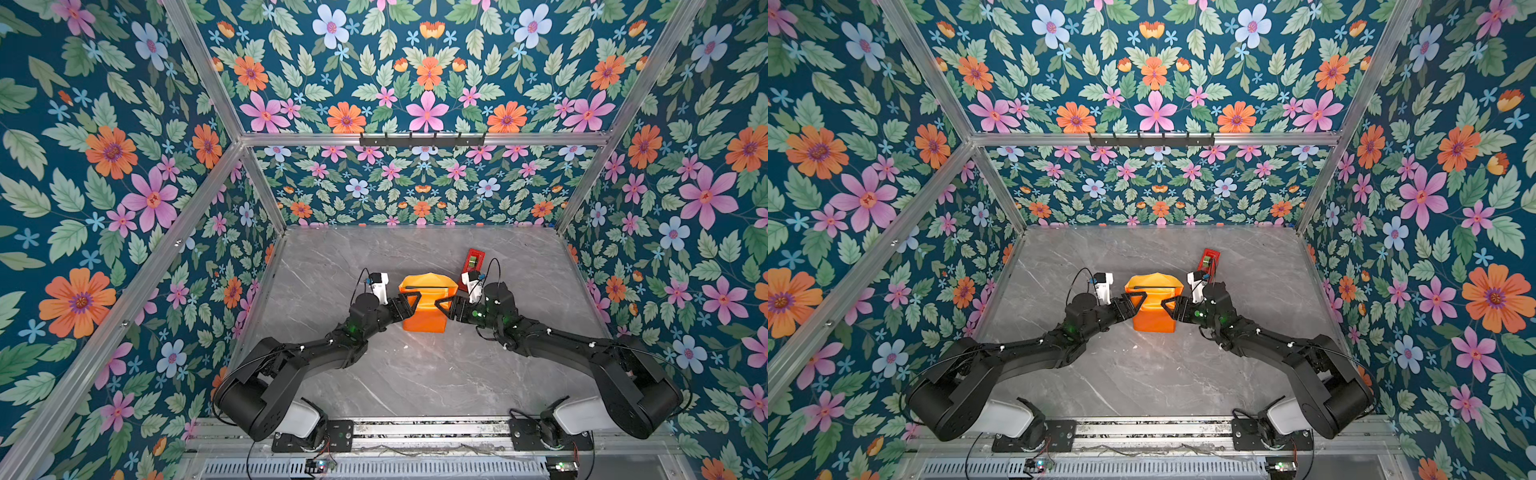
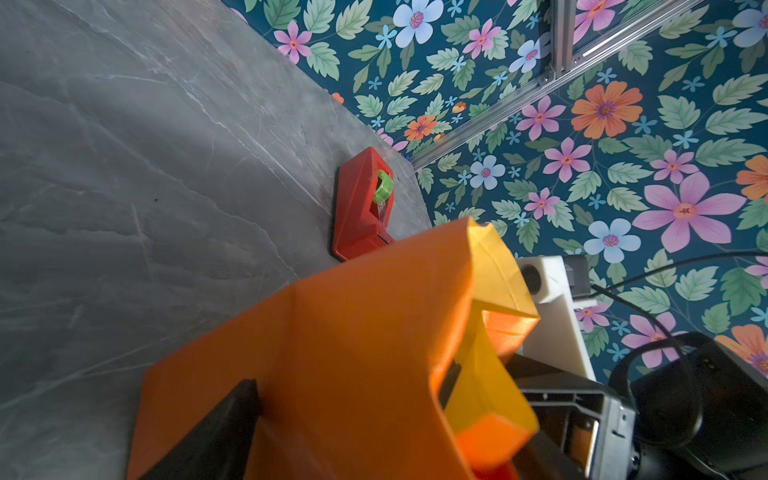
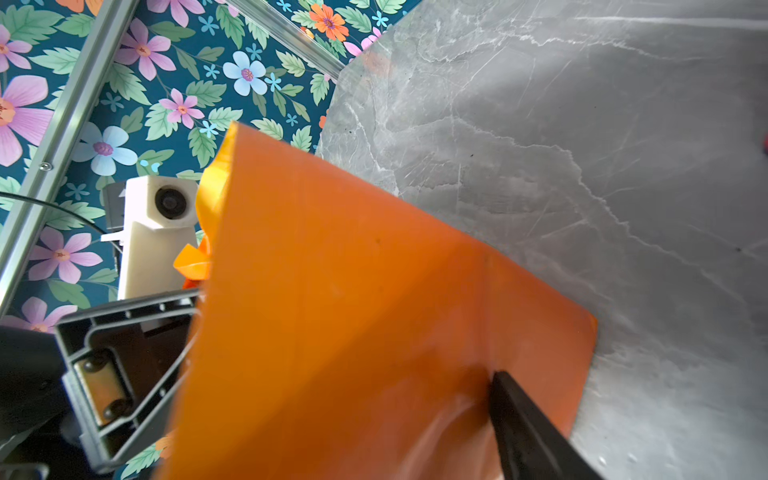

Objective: Wrap the gift box in paper

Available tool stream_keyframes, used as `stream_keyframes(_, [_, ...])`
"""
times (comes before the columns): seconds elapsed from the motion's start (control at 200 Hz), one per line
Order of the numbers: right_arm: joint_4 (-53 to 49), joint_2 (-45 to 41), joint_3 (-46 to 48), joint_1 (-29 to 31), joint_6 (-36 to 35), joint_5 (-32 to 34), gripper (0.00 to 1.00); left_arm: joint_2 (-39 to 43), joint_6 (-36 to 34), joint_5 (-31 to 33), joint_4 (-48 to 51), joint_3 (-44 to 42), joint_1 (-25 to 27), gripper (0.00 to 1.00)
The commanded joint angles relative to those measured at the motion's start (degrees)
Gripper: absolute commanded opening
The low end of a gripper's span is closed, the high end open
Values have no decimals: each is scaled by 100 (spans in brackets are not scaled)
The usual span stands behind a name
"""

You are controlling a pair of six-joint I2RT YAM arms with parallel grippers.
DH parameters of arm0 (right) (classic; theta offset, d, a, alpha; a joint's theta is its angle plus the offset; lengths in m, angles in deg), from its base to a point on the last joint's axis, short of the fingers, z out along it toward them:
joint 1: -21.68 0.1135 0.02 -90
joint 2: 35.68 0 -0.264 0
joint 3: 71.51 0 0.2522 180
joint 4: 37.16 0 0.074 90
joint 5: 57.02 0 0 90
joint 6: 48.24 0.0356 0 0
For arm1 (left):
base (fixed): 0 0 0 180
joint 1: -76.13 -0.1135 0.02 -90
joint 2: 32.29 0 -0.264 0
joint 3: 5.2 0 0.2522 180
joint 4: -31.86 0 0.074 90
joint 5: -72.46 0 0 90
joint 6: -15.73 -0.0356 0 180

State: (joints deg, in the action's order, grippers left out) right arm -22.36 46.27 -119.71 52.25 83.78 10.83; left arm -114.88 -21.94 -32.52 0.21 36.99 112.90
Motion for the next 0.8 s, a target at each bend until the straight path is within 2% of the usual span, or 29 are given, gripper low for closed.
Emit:
stream_keyframes(0.0, [108,-35,-46,118,148,149,64,27,-63,-57,302,22,89,79])
stream_keyframes(0.245, [-1112,-180,-193,404,256,1150,53,85,-687,951,1571,179,313,76])
stream_keyframes(0.34, [-1561,-291,-292,408,85,1503,52,111,-902,1127,1682,209,321,75])
stream_keyframes(0.41, [-1853,-320,-473,406,-134,1708,56,98,-1017,1213,1795,254,319,74])
stream_keyframes(0.495, [-2145,-245,-717,406,-323,1860,61,111,-1113,1269,1884,302,319,75])
stream_keyframes(0.575, [-2369,-118,-842,414,-409,2013,62,129,-1179,1393,1975,358,313,78])
stream_keyframes(0.68, [-2486,-31,-846,407,-536,2129,58,172,-1318,1665,2203,481,313,83])
stream_keyframes(0.8, [-2533,-26,-784,407,-608,2153,52,95,-1525,1887,2472,720,287,83])
